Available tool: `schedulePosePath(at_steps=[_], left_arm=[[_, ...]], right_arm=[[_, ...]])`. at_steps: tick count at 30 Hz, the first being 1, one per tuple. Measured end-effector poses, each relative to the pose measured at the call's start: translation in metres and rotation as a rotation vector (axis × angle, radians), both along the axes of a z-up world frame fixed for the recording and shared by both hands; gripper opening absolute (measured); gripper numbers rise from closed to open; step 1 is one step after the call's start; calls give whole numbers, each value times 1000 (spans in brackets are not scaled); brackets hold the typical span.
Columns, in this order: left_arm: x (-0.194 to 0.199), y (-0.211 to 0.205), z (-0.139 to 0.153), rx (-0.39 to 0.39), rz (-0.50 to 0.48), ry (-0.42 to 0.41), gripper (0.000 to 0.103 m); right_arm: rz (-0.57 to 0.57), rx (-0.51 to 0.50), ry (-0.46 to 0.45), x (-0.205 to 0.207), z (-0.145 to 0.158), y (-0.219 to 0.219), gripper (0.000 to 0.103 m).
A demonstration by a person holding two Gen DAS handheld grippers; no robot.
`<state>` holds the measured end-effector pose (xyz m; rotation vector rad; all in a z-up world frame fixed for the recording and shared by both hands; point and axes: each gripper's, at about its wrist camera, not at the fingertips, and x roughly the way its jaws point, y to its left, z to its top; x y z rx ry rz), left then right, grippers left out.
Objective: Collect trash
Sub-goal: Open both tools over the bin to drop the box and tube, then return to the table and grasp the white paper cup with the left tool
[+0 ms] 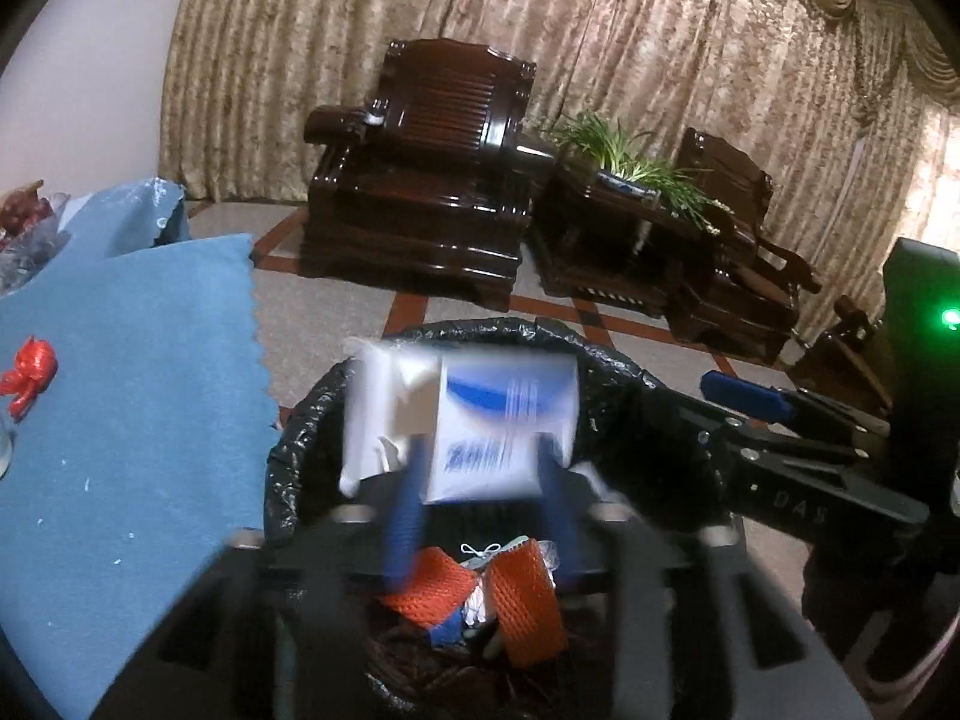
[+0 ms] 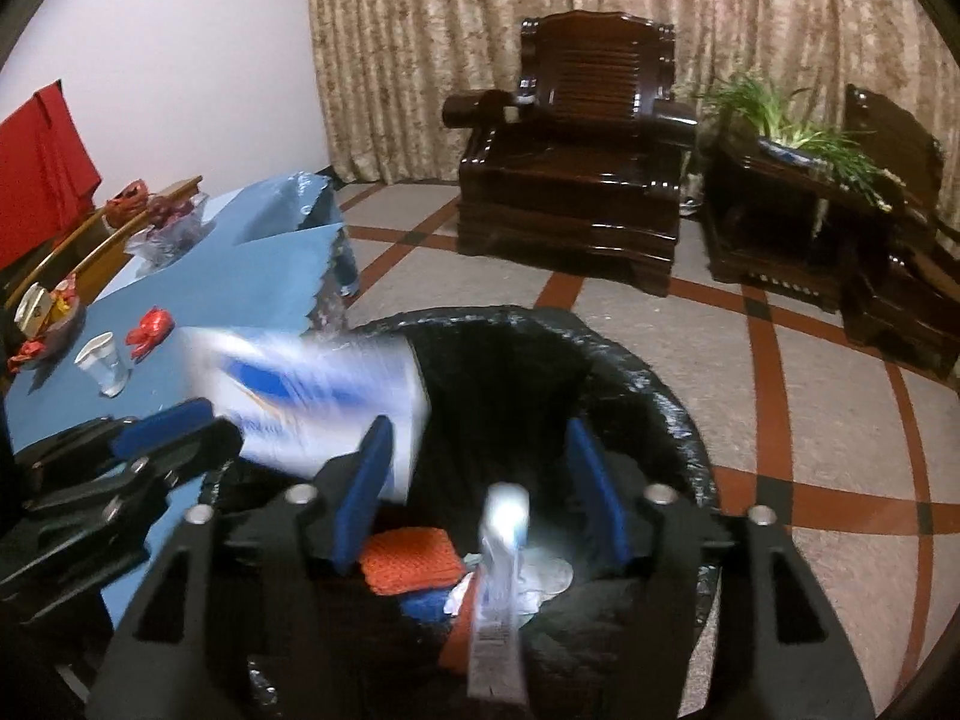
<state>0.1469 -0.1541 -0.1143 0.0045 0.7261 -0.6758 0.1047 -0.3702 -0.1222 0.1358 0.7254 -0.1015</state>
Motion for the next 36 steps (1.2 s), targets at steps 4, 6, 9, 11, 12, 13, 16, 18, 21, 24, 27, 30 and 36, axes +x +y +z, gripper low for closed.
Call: schedulePosePath(at_steps=[4, 6, 9, 11, 12, 13, 16, 18, 21, 24, 27, 30, 36], left_arm=[[-3, 9, -2, -7, 5, 16, 67], [-3, 13, -2, -3, 14, 15, 67], [-5, 24, 0, 1, 39, 0, 67], [-5, 32, 3, 2, 55, -11, 68], [-5, 37, 5, 2, 69, -20, 69], [-6, 42, 8, 2, 80, -29, 72], [-7, 61, 15, 3, 121, -57, 78], [-8, 76, 20, 3, 151, -75, 81], [-8, 94, 27, 1, 195, -93, 87], [-9, 116, 33, 3, 248, -122, 91], [-8, 136, 37, 10, 287, -138, 92], [-6, 161, 36, 16, 338, -146, 92], [2, 208, 33, 44, 431, -166, 92]], right_arm=[[-16, -7, -18, -5, 0, -1, 85], [-14, -5, -20, -6, 0, 1, 85], [-8, -5, -30, -7, 4, 7, 88], [-3, -2, -37, -8, 8, 12, 91], [0, 2, -41, -8, 10, 14, 91], [5, 6, -45, -8, 12, 17, 91], [22, 12, -57, -7, 19, 28, 95], [35, 17, -62, -6, 22, 35, 95], [62, 25, -68, -3, 27, 50, 95], [91, 35, -77, 2, 32, 65, 95], [129, 45, -91, 10, 37, 84, 95], [166, 48, -101, 20, 41, 105, 95], [233, 50, -122, 46, 45, 148, 95]])
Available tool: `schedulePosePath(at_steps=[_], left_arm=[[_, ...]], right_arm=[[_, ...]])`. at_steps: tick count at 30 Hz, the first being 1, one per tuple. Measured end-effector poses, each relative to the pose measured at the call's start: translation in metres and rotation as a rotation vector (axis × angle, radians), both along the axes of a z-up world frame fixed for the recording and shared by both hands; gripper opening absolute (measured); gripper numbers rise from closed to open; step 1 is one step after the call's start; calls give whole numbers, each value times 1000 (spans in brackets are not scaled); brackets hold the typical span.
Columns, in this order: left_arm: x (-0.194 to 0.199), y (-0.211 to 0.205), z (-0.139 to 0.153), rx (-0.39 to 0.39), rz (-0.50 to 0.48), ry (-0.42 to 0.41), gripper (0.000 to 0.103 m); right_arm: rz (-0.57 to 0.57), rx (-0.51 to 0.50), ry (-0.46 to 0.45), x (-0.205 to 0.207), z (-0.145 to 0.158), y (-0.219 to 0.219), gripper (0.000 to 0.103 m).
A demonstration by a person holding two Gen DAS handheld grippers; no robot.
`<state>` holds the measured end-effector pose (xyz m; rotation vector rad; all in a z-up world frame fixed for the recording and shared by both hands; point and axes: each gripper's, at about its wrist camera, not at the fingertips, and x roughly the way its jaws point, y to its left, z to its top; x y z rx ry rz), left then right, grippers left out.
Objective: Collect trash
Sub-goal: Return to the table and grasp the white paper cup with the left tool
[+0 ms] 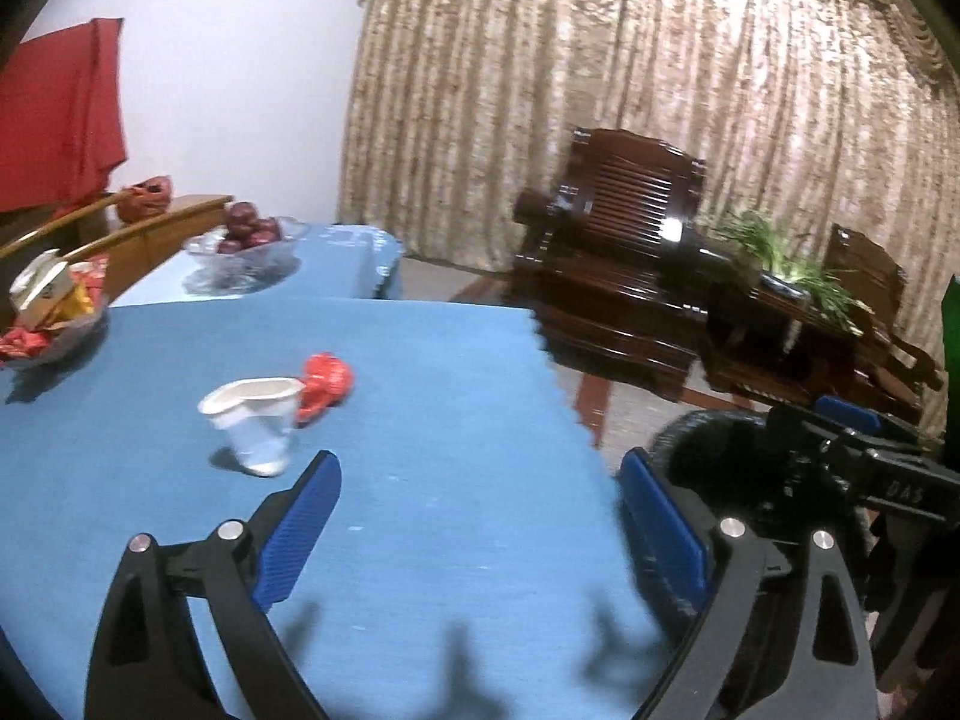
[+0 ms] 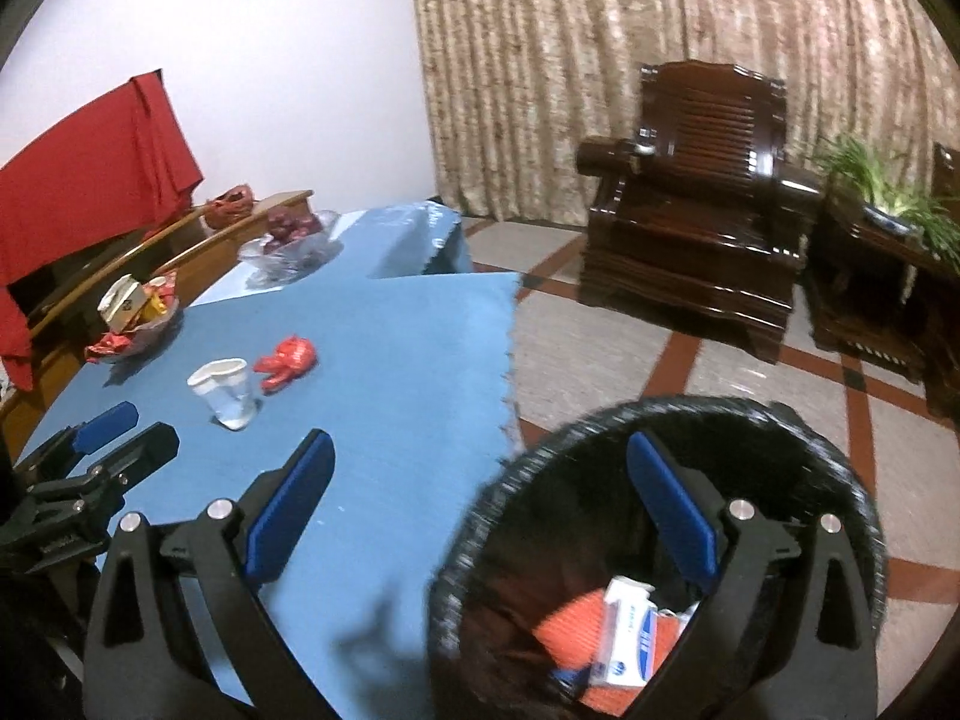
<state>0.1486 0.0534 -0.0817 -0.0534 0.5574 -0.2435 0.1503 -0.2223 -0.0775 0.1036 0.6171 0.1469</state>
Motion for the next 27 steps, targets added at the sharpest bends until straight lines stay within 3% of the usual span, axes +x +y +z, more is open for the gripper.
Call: schedulePosePath(at_steps=[15, 27], left_arm=[[53, 108, -43, 33, 214, 35, 91], [114, 133, -88, 9, 192, 102, 82]], right_arm=[[119, -19, 44, 77, -39, 102, 95], [157, -52, 96, 133, -74, 147, 95]])
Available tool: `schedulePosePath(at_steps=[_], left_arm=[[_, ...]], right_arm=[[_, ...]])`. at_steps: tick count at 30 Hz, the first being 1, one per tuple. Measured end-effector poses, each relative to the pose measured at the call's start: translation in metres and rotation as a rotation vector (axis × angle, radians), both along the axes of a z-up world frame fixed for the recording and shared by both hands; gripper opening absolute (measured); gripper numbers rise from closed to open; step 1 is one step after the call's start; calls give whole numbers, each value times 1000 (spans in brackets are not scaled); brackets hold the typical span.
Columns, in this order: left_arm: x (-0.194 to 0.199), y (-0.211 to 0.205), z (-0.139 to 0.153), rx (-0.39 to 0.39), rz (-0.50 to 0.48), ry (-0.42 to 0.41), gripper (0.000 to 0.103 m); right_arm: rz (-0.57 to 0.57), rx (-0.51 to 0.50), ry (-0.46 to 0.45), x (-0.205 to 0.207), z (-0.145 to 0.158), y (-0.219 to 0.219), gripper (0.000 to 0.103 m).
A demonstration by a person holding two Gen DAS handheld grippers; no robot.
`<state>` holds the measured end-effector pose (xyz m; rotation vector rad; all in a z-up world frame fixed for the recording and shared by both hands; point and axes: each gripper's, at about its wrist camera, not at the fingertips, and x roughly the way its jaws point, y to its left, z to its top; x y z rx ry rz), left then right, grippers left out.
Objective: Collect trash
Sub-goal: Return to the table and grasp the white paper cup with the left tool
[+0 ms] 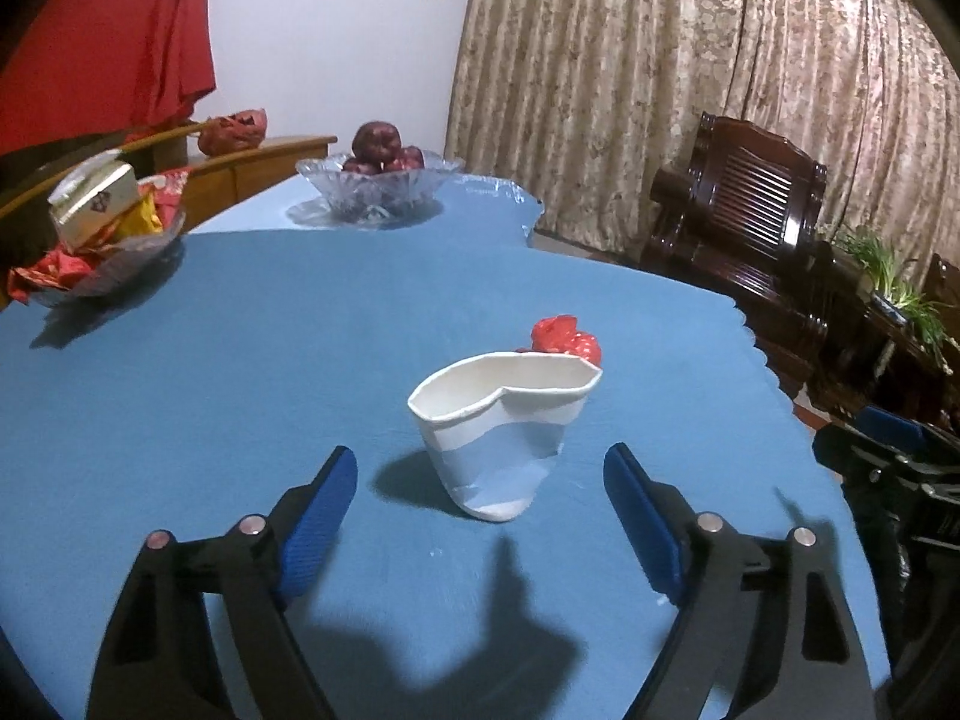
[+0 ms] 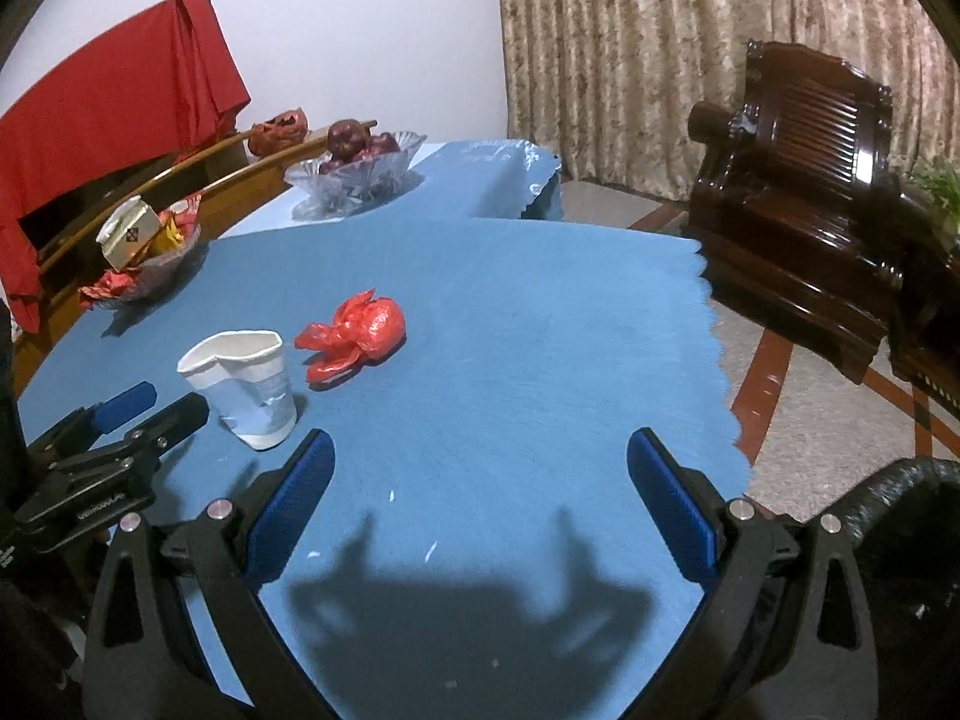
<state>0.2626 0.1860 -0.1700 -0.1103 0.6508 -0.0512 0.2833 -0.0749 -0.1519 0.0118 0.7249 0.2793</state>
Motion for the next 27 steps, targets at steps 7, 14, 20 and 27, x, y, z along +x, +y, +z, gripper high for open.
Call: schedulePosePath(at_steps=[7, 14, 20, 27], left_arm=[[18, 2, -10, -51, -26, 19, 74], [26, -8, -16, -87, -97, 44, 30], [21, -22, -17, -43, -95, 34, 13], [4, -14, -3, -30, -15, -14, 10]], right_arm=[[12, -25, 25, 19, -15, 9, 95], [14, -38, 43, 25, -25, 9, 95], [7, -36, 54, 29, -30, 10, 95], [28, -21, 40, 34, -28, 18, 95]])
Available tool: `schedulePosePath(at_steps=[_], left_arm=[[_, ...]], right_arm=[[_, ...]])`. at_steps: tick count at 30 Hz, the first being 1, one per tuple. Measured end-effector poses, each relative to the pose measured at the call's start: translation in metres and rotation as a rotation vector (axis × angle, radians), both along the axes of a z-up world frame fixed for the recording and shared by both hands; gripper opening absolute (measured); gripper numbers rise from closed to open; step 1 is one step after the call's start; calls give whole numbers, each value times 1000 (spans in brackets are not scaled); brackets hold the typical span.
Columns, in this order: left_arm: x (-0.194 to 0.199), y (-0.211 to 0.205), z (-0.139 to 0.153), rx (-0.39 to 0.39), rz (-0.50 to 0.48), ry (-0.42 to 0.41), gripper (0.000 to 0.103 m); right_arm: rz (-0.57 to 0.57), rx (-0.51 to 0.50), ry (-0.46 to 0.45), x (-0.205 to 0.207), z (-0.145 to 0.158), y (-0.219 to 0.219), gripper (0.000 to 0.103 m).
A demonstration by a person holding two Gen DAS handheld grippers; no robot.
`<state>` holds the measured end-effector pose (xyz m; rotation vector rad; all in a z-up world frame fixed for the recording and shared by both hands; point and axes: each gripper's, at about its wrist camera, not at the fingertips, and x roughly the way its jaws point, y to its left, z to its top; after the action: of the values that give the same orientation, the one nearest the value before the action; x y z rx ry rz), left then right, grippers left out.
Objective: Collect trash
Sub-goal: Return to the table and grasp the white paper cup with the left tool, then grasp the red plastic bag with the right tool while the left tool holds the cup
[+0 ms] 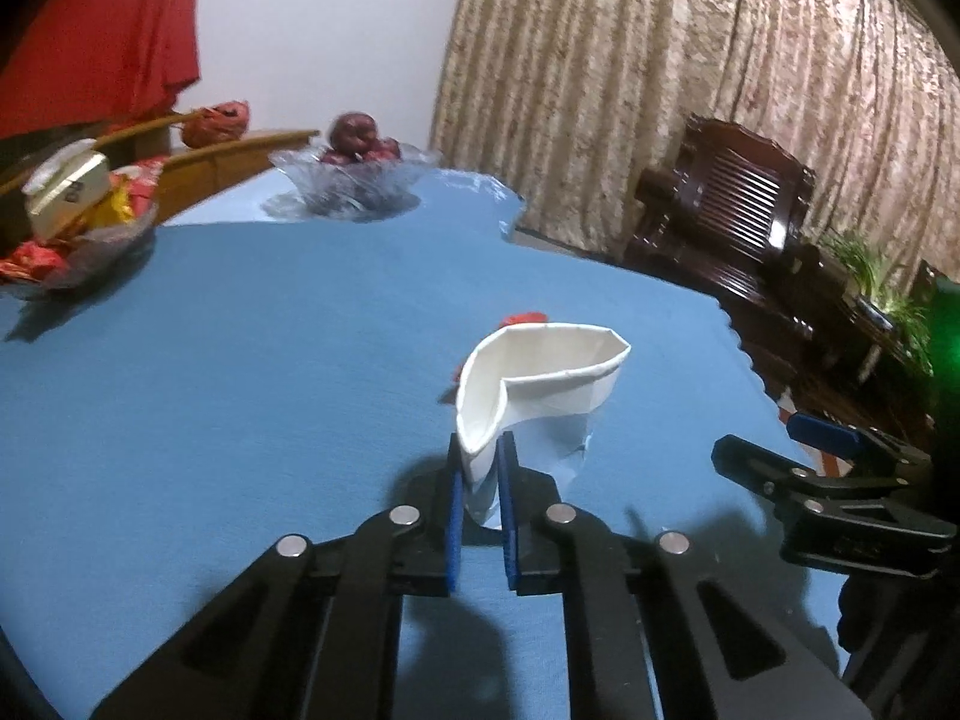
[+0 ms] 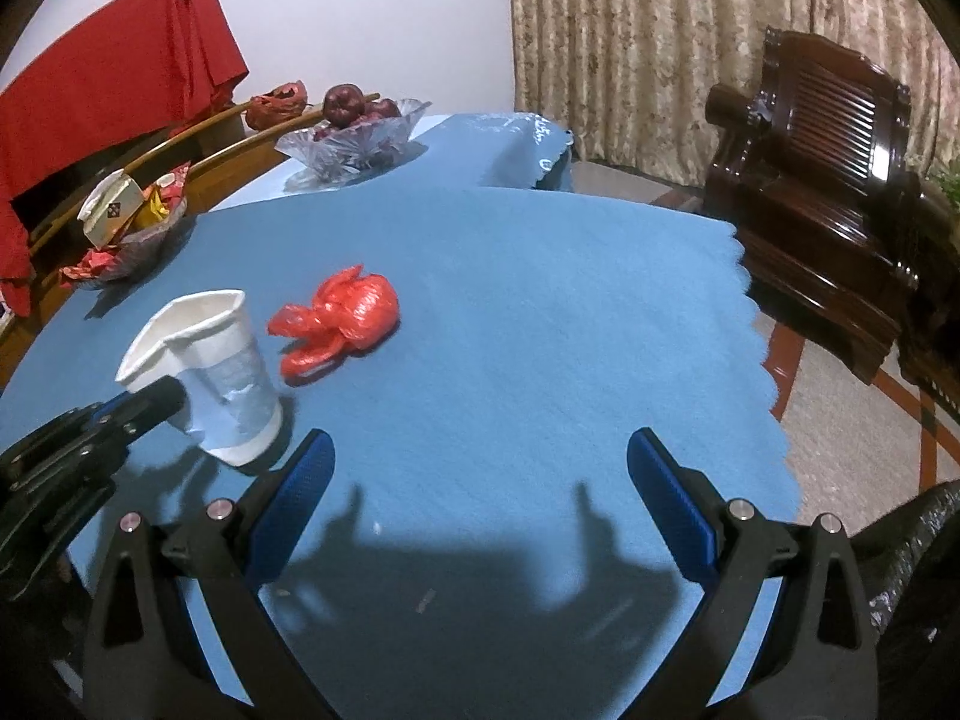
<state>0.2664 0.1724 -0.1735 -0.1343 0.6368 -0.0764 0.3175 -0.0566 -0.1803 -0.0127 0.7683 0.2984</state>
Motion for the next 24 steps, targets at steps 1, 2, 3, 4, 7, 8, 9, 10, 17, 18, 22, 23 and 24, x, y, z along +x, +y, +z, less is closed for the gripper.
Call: schedulePosePath(at_steps=[1, 2, 3, 4, 7, 8, 9, 10, 17, 18, 22, 23, 24], left_arm=[[-2, 3, 3, 9, 14, -8, 10], [-5, 8, 5, 19, 33, -16, 10], [-6, 13, 7, 28, 50, -23, 10], [-6, 19, 9, 41, 71, -27, 10], [-1, 35, 9, 56, 122, -19, 10], [2, 42, 8, 59, 146, -18, 10], [4, 46, 8, 64, 159, -17, 10], [7, 50, 7, 69, 173, -16, 10], [29, 68, -4, 66, 234, 12, 10], [31, 69, -5, 65, 235, 15, 10], [39, 68, -9, 59, 239, 24, 10], [39, 66, -10, 57, 239, 28, 10], [41, 66, -11, 53, 240, 33, 10]], right_arm=[[7, 6, -1, 2, 0, 4, 95], [13, 10, -1, 5, 2, 9, 95], [21, 15, -4, 8, 2, 14, 95], [27, 19, -7, 10, 3, 18, 95], [49, 32, -9, 21, 3, 36, 95], [53, 35, -5, 27, 3, 44, 95], [55, 37, -4, 30, 3, 48, 95], [59, 38, -2, 35, 2, 53, 95], [69, 8, 30, 68, -8, 86, 86], [68, 3, 47, 75, -11, 89, 83], [68, -8, 93, 90, -21, 95, 73], [72, -9, 103, 91, -22, 96, 66], [80, -12, 118, 92, -25, 98, 62]])
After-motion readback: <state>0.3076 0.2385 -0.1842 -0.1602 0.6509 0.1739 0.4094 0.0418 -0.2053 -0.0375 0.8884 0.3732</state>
